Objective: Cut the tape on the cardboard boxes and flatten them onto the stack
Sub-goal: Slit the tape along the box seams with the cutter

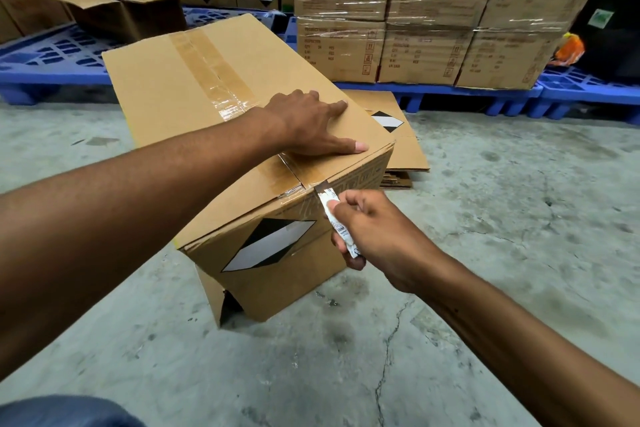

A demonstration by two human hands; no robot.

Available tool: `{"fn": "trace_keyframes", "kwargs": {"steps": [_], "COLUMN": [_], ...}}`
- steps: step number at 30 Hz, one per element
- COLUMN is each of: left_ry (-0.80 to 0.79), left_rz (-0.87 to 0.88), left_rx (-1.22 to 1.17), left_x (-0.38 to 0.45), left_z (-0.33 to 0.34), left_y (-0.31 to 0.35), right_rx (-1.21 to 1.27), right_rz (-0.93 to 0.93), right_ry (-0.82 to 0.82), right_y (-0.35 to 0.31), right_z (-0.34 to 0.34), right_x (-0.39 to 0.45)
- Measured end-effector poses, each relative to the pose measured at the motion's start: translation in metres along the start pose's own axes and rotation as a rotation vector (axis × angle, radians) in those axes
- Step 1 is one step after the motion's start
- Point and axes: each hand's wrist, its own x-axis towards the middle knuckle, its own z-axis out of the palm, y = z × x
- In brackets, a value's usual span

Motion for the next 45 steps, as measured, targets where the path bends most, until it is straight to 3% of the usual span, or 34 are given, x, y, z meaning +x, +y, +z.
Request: {"fn": "trace_keyframes", "kwargs": {"steps": [3, 7, 12, 17, 22, 33, 38, 42, 45], "left_ry": [-0.010, -0.006, -0.004, -0.016, -0.010, -0.029, -0.028, -0.046, -0.025], "left_rz": [-0.002, 0.000, -0.004, -0.008, 0.002, 0.004, -0.003, 0.013, 0.044], "left_rx": [0.013, -0.018, -0.006, -0.019, -0.019, 0.009, -0.004, -0.045, -0.091], "left_x": [0.000, 0.001, 0.000, 0.002, 0.002, -0.001, -0.003, -0.011, -0.017], "left_z": [0.000, -0.002, 0.001, 0.001, 0.001, 0.000, 0.003, 0.001, 0.004], "left_y": [0.003, -0.001, -0.001, -0.002, -0.001, -0.001, -0.003, -0.007, -0.006], "right_rx": [0.027, -0.117, -0.021, -0.176, 0.094, 0.006, -0.055, -0.033, -0.174], "right_rz": [0.028, 0.005, 0.024, -0.020, 0.075, 0.065, 0.062, 0.037, 0.051], "right_ry": [-0.021, 0.028, 0.009, 0.041, -0.064, -0.008, -0.164, -0.196, -0.359], "right_y": [-0.002, -0.005, -0.005, -0.005, -0.008, -0.013, -0.015, -0.016, -0.018], "right_z": [-0.004, 0.003, 0.005, 0.011, 0.013, 0.020, 0.037, 0.025, 0.000], "right_x": [-0.004, 0.000, -0.005, -0.002, -0.012, -0.007, -0.009, -0.004, -0.009]}}
